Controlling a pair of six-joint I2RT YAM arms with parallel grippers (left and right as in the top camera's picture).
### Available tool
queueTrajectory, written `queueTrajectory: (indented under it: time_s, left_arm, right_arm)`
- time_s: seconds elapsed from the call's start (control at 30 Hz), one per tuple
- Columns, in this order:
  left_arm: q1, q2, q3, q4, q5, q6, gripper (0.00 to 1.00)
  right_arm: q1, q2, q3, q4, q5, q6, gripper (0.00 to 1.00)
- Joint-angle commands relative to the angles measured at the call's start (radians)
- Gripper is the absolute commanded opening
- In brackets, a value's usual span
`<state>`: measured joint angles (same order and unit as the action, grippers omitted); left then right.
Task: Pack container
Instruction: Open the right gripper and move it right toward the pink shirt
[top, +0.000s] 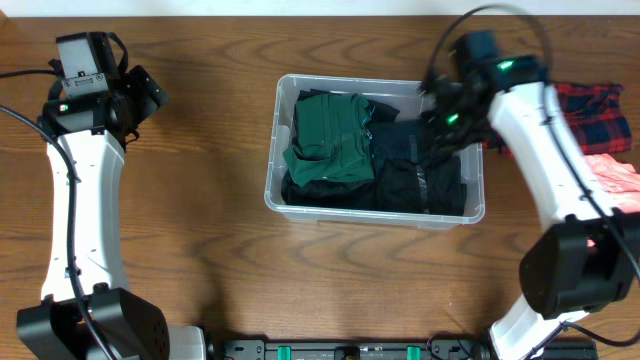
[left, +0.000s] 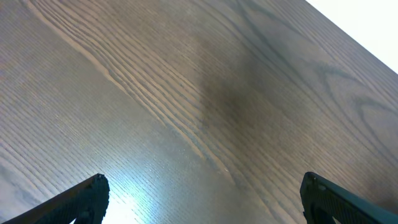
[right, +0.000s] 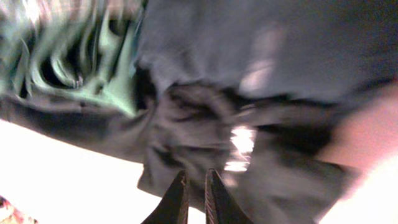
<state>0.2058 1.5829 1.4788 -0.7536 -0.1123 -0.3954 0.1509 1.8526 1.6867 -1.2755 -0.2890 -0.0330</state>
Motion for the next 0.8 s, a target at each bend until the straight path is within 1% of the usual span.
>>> queueTrajectory:
  time_s: [0.0, 0.13, 0.27, 0.3, 0.37, 0.47, 0.53, 0.67, 0.7, 0.73, 0.77]
  left_arm:
    - [0.003, 0.0, 0.008, -0.001, -0.016, 0.001, 0.98]
    - [0.003, 0.0, 0.008, -0.001, -0.016, 0.001, 0.98]
    - [0.003, 0.0, 0.008, -0.001, -0.016, 0.001, 0.98]
    - [0.003, 0.0, 0.008, -0.001, -0.016, 0.001, 0.98]
    - [0.003, 0.0, 0.008, -0.001, -0.016, 0.001, 0.98]
    - [0.003, 0.0, 0.008, -0.001, -0.016, 0.001, 0.98]
    - [0.003, 0.0, 0.008, -0.001, -0.016, 0.001, 0.98]
    - [0.003, 0.0, 0.008, -0.001, -0.016, 0.001, 0.98]
    - [0.003, 0.0, 0.008, -0.001, -0.016, 0.001, 0.98]
    - [0.003, 0.0, 0.008, -0.001, -0.016, 0.001, 0.98]
    - [0.003, 0.0, 0.008, -0.001, -0.016, 0.001, 0.98]
  right_arm:
    - [-0.093, 0.004, 0.074, -0.04, 0.06, -0.016, 0.13]
    - [-0.224, 0.004, 0.079, -0.071, 0.094, -0.016, 0.19]
    - [-0.381, 0.005, 0.069, -0.08, 0.184, 0.053, 0.22]
    - [-0.417, 0.005, 0.067, -0.079, 0.196, 0.065, 0.24]
    - [-0.492, 0.005, 0.066, -0.079, 0.199, 0.081, 0.32]
    - [-0.588, 0.005, 0.065, -0.084, 0.195, 0.089, 0.33]
    - [-0.637, 0.005, 0.064, -0.086, 0.195, 0.089, 0.37]
    - [-0.706, 0.005, 0.064, -0.082, 0.195, 0.108, 0.59]
    - [-0.718, 0.005, 0.064, -0.077, 0.195, 0.107, 0.66]
    - [-0.727, 0.005, 0.063, -0.069, 0.195, 0.108, 0.77]
    - [-0.735, 0.005, 0.063, -0.058, 0.195, 0.108, 0.84]
